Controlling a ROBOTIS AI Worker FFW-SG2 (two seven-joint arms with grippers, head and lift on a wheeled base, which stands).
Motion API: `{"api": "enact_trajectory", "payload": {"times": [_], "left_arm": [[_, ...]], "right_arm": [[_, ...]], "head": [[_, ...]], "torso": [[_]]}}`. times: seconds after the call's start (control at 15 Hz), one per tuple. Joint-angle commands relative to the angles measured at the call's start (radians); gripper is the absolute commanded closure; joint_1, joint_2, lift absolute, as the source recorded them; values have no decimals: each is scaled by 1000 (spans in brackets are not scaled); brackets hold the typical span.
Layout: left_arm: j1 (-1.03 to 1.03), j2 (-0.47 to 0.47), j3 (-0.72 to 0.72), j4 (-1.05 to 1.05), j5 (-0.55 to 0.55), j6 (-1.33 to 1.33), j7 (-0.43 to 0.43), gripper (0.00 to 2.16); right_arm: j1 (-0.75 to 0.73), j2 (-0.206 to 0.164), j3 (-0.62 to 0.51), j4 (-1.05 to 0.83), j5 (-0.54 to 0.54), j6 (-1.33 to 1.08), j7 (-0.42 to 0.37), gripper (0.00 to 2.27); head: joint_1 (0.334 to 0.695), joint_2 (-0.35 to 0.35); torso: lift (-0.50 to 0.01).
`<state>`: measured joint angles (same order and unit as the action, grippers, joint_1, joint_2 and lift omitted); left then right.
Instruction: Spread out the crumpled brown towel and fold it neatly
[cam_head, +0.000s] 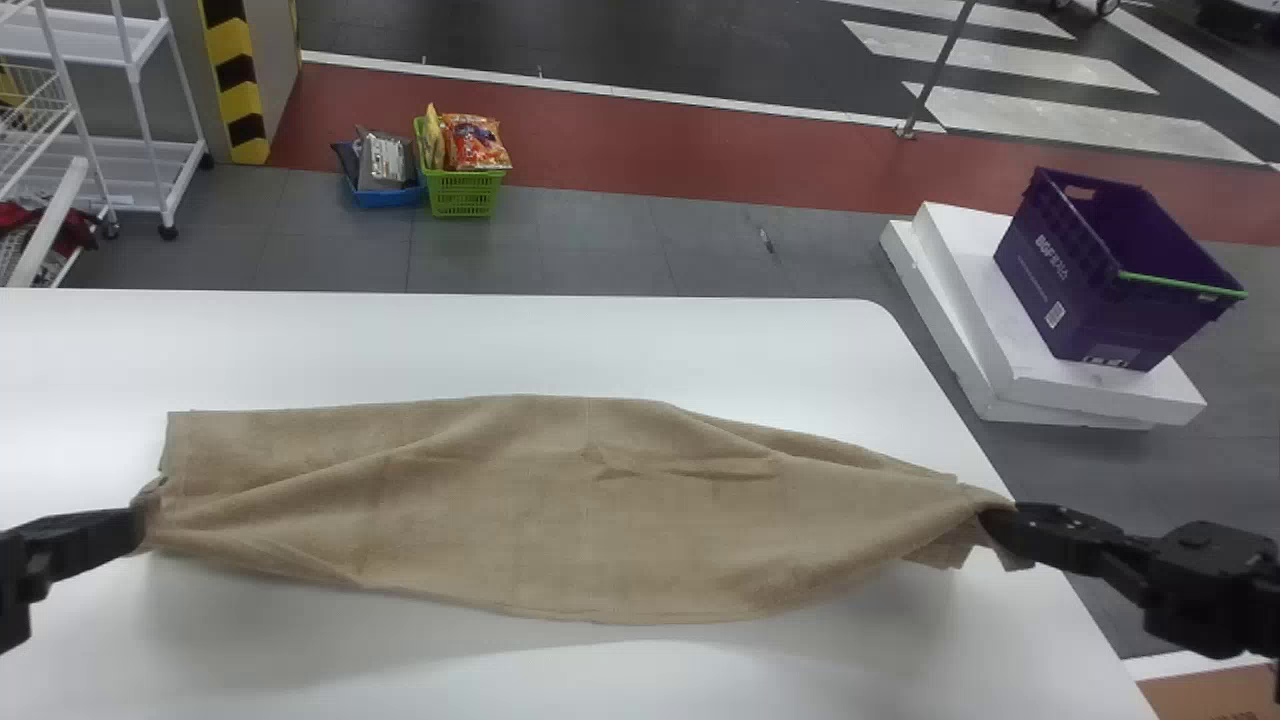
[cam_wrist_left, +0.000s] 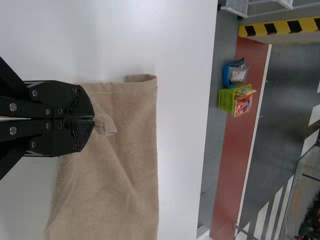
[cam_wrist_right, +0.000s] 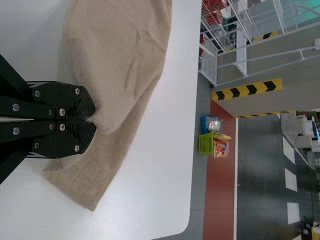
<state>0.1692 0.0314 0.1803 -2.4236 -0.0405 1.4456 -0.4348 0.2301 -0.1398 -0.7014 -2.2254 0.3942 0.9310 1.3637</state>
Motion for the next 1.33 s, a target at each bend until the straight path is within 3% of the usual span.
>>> {"api": "enact_trajectory", "payload": {"times": [0.0, 0.6, 0.87, 0.93, 1.0, 1.07, 1.27], "left_arm": [[-2, 1, 28, 1, 4, -1, -1, 1386], [-178, 2, 133, -2, 93, 126, -2, 1386], [-315, 5, 122, -2, 116, 126, 4, 1386], [-352, 5, 117, 3, 116, 126, 5, 1386], [-392, 5, 116, 14, 114, 126, 8, 1386], [-425, 5, 114, 24, 111, 126, 8, 1386], [-513, 7, 117, 84, 111, 126, 7, 1386]], "right_arm": [[-1, -6, -24, 18, -9, -27, 3, 1416], [-313, -23, 39, -17, -15, 280, 3, 1416], [-462, -37, 118, -11, 31, 363, -8, 1416], [-488, -47, 146, -5, 34, 400, -11, 1416], [-520, -50, 171, 4, 51, 424, -14, 1416], [-546, -50, 192, 15, 69, 430, -20, 1416], [-618, -57, 212, 89, 75, 443, -43, 1416]], "head": [[695, -261], [695, -195], [695, -166], [658, -156], [658, -156], [609, -143], [550, -128]], "torso": [[-126], [-126], [-126], [-126], [-126], [-126], [-126]]}}
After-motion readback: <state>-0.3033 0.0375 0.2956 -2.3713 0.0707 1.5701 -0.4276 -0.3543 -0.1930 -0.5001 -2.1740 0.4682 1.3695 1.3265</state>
